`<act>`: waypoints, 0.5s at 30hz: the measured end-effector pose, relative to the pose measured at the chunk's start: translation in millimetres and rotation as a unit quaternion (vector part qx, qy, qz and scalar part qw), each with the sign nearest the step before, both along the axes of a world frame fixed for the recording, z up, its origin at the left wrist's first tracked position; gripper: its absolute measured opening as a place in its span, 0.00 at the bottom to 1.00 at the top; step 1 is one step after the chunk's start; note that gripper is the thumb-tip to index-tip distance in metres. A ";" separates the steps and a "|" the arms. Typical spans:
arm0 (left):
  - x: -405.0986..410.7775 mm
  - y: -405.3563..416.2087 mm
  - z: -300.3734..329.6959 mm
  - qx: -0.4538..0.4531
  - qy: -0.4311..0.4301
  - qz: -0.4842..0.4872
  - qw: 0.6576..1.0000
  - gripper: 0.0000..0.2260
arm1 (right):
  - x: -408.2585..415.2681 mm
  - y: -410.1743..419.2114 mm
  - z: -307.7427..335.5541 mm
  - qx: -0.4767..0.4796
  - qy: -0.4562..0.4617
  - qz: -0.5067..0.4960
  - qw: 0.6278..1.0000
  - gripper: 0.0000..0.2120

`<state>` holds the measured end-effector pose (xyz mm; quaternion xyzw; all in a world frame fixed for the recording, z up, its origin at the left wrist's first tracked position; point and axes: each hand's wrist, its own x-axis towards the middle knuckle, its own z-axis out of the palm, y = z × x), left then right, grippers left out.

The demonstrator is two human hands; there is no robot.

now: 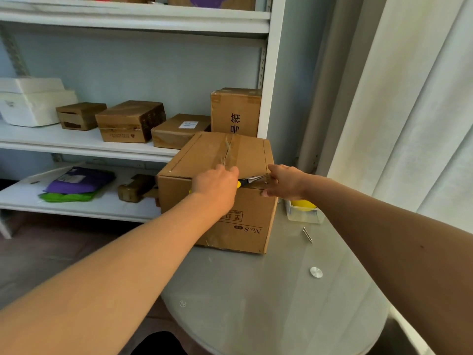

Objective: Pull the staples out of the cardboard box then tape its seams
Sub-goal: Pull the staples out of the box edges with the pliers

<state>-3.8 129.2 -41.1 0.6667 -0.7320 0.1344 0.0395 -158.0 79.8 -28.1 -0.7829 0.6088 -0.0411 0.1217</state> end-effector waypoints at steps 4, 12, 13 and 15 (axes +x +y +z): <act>5.6 5.7 0.5 -0.040 0.009 -0.007 0.999 0.18 | -0.3 0.3 2.1 -0.003 -0.001 0.006 1.000 0.24; 14.5 -9.7 21.5 -0.044 -0.112 -0.077 0.990 0.21 | -3.2 -1.5 2.0 -0.001 -0.002 0.010 1.000 0.25; 14.1 -11.9 23.3 -0.042 -0.118 -0.079 0.989 0.21 | -3.5 -1.6 2.6 -0.003 -0.003 0.012 1.000 0.25; 13.1 -14.8 25.6 -0.029 -0.121 -0.081 0.989 0.21 | -4.3 -2.3 3.5 -0.001 -0.003 0.011 1.000 0.24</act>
